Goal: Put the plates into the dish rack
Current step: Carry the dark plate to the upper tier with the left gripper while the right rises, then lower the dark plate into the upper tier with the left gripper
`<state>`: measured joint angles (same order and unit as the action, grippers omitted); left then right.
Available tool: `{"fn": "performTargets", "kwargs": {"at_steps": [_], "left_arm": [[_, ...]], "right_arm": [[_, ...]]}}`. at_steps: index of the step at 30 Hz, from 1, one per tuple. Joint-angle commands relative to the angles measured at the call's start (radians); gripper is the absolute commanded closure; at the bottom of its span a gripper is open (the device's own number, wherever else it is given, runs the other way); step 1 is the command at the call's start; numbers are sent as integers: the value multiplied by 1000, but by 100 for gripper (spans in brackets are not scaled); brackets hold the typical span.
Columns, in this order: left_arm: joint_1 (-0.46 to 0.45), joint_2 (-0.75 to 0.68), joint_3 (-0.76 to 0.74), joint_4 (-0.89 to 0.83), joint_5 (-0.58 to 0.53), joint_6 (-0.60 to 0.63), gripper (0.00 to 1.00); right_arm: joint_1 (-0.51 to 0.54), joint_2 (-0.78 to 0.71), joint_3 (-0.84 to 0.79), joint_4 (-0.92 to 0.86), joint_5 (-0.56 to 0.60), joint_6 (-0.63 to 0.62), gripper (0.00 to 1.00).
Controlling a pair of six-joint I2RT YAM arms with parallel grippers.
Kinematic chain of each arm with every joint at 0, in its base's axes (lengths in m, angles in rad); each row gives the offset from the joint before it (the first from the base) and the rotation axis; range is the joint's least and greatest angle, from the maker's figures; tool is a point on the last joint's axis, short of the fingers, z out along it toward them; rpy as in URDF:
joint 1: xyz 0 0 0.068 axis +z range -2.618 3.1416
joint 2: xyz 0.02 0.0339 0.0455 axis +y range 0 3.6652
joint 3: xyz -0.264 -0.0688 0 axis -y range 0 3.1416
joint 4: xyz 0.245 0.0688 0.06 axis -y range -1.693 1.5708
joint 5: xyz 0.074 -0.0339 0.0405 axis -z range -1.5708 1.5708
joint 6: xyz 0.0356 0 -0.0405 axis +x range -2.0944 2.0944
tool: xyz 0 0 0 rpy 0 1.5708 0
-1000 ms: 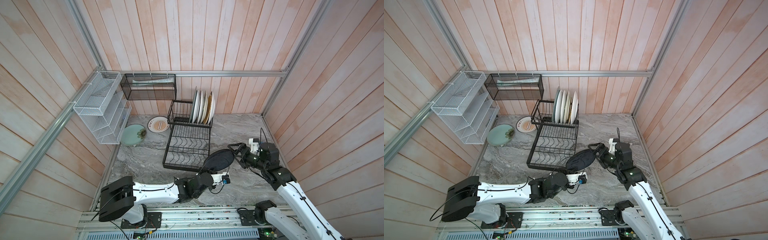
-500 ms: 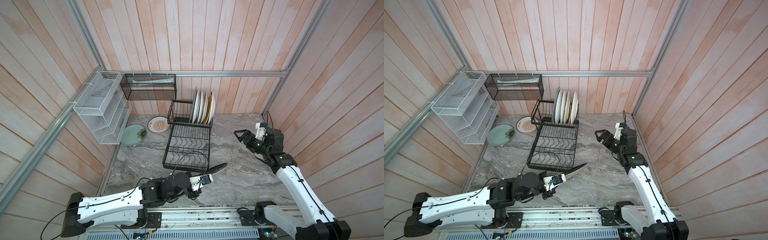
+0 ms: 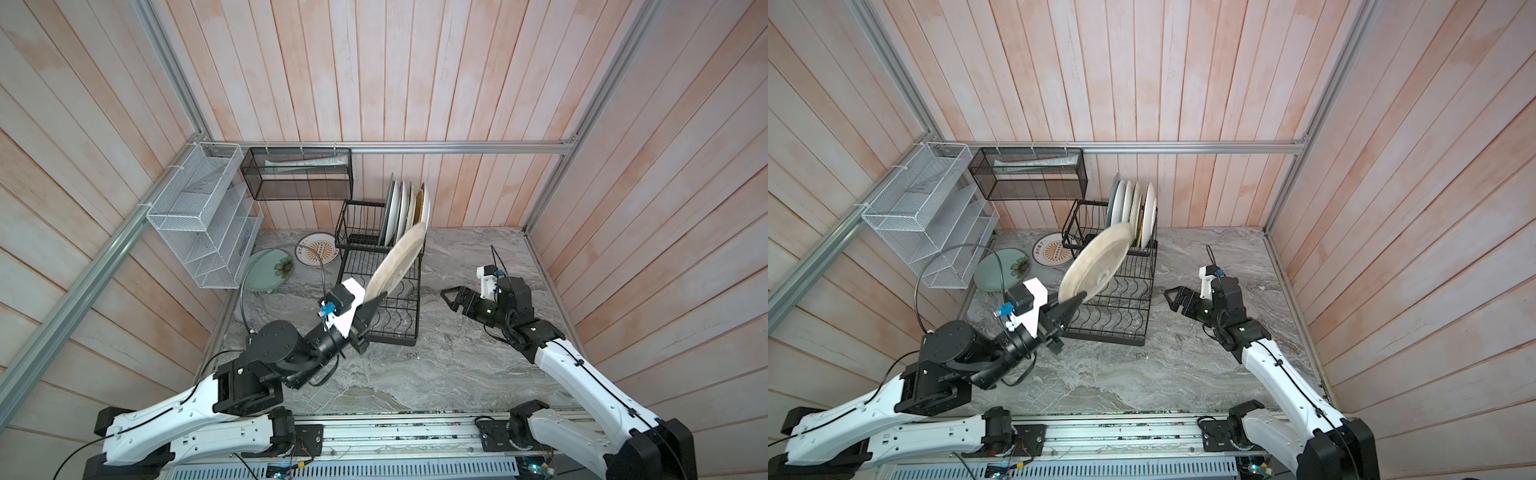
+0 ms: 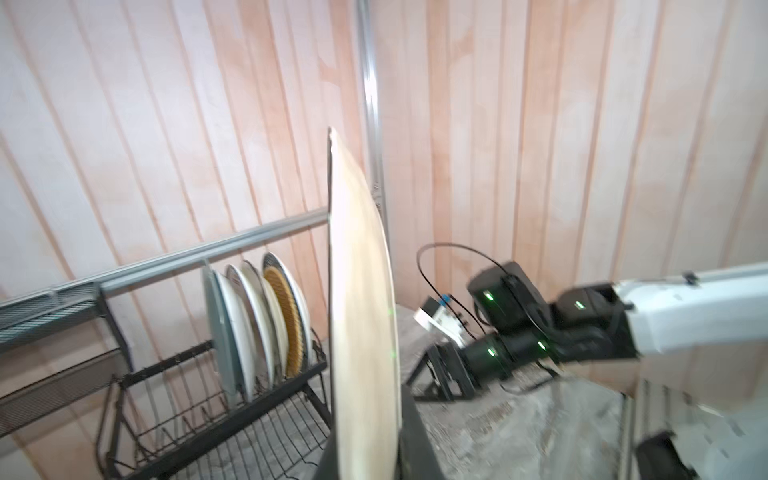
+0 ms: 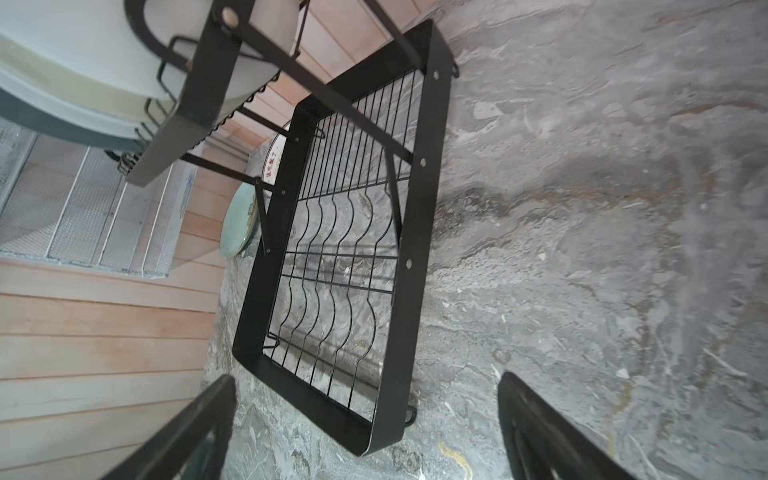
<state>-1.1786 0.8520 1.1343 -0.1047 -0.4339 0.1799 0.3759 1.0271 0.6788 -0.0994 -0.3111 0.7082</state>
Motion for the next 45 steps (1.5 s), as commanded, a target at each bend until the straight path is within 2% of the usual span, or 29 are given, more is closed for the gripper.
{"fn": "performTargets", "kwargs": {"at_steps": [1,3,6,10,12,17,22,27,33,36,38,40,45], "left_arm": [[179,87,124,108,8,-66,100],[333,151,183,87,114,-143,100],[473,244,247,94,222,-191,100],[614,365,305,104,343,-295,100],[654,419,317,124,388,-315,100],[705,554,385,124,454,-309,100],[731,642,427,122,494,-303,100],[732,686,440,127,507,-302,100],[739,697,422,139,479,-304,100],[755,678,411,145,467,-332,100],[764,658,408,139,455,-351,100],[766,632,399,144,440,-356,100],[765,564,363,154,426,-372,100]], "right_arm": [[55,14,-35,87,68,-16,2],[93,36,-32,100,95,-16,2],[143,95,-14,109,142,-29,2],[187,205,23,124,190,-42,4],[203,258,40,133,208,-51,5],[214,355,64,149,182,-58,8],[218,385,62,171,167,-58,8],[219,438,84,173,175,-60,9],[219,546,150,161,175,-59,19],[218,598,181,135,178,-50,32],[219,621,181,139,176,-46,45],[219,636,185,133,184,-47,52],[217,645,207,56,256,-81,73]]}}
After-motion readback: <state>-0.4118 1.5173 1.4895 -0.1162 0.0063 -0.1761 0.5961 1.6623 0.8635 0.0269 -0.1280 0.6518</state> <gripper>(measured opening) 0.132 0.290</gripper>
